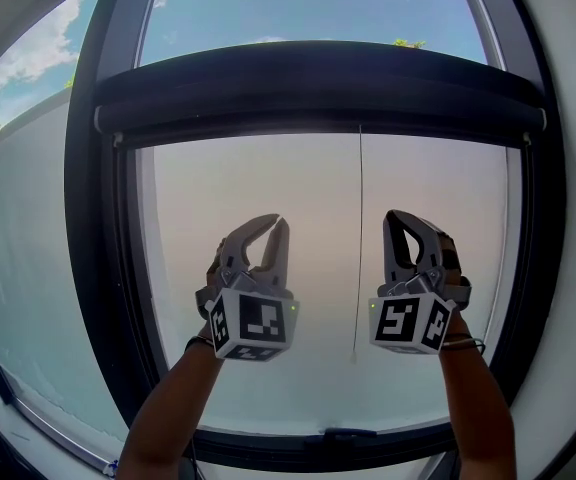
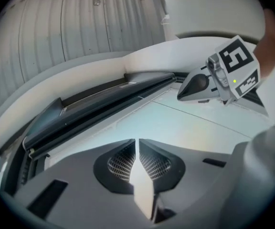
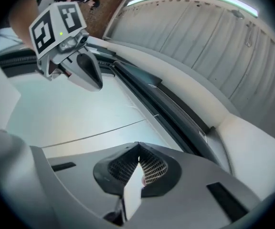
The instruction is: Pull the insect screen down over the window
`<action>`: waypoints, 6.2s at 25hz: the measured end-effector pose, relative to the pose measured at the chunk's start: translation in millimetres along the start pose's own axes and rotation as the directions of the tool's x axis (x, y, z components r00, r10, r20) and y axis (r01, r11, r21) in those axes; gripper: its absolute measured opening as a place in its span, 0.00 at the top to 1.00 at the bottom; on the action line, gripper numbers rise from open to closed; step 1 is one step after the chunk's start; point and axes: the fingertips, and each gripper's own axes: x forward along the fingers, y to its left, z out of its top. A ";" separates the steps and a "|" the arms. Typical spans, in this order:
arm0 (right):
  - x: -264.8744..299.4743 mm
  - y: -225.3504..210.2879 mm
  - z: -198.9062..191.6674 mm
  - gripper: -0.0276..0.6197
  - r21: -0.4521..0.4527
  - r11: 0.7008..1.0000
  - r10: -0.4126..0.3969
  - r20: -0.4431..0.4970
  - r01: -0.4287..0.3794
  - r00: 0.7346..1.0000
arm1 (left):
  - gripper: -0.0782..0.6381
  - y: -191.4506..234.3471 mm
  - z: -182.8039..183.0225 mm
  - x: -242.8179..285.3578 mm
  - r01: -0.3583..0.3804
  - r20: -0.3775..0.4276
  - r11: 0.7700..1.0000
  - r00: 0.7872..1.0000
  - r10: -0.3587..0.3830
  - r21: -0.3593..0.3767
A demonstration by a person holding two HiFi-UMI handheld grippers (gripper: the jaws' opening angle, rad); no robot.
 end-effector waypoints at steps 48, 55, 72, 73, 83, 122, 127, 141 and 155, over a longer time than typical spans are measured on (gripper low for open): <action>102.9 -71.9 -30.1 0.47 -0.590 0.795 0.011 -0.219 -0.142 0.976 | 0.41 102.1 -5.1 86.3 0.014 -0.274 0.664 0.918 0.288 0.747; 102.2 -70.4 -32.9 0.42 -0.582 0.800 0.009 -0.229 -0.144 0.973 | 0.38 98.4 -6.2 87.1 0.017 -0.271 0.667 0.921 0.279 0.745; 77.6 -48.6 -45.8 0.42 -0.563 0.790 0.067 -0.314 -0.243 0.947 | 0.38 75.5 -15.3 62.9 0.114 -0.332 0.690 0.924 0.191 0.715; 74.8 -45.8 -46.4 0.42 -0.560 0.792 0.067 -0.318 -0.244 0.946 | 0.38 73.1 -17.8 60.4 0.115 -0.331 0.691 0.925 0.188 0.714; 50.3 -22.2 -55.1 0.42 -0.536 0.784 0.094 -0.398 -0.314 0.913 | 0.38 46.7 -31.8 38.5 0.141 -0.337 0.745 0.934 0.118 0.652; -84.5 91.5 -96.9 0.42 -0.414 0.707 0.340 -0.512 -0.573 0.789 | 0.38 -68.2 -102.5 -77.3 0.440 -0.601 0.740 0.797 -0.062 0.509; -106.9 112.7 -101.3 0.42 -0.394 0.688 0.380 -0.520 -0.610 0.765 | 0.38 -85.3 -120.3 -100.5 0.485 -0.638 0.722 0.766 -0.078 0.494; -140.8 135.1 -108.1 0.42 -0.281 0.604 0.470 -0.629 -0.745 0.619 | 0.38 -114.1 -134.6 -131.3 0.598 -0.725 0.712 0.664 -0.184 0.367; -140.2 135.9 -101.3 0.42 -0.222 0.593 0.519 -0.629 -0.774 0.579 | 0.38 -110.4 -133.5 -138.1 0.702 -0.772 0.660 0.566 -0.290 0.267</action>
